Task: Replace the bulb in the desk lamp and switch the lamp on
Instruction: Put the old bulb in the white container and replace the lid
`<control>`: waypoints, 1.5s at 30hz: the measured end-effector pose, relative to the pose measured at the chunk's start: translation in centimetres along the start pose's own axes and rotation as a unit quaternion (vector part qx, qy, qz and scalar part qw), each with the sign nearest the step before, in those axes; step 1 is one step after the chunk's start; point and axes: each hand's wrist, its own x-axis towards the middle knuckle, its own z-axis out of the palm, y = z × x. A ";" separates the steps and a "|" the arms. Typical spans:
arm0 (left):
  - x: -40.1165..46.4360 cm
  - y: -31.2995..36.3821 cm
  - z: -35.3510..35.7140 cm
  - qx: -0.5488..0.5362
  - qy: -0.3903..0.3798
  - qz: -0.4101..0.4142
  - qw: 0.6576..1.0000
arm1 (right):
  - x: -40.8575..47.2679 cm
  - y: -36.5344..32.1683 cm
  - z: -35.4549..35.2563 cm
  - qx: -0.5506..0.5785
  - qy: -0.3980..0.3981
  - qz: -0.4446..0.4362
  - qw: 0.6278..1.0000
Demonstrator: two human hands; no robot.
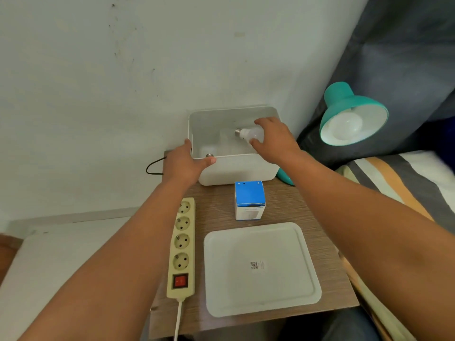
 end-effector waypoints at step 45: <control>-28.2 -8.0 9.4 0.091 -0.106 -0.043 0.989 | -31.7 12.4 6.6 0.095 -0.154 0.128 0.975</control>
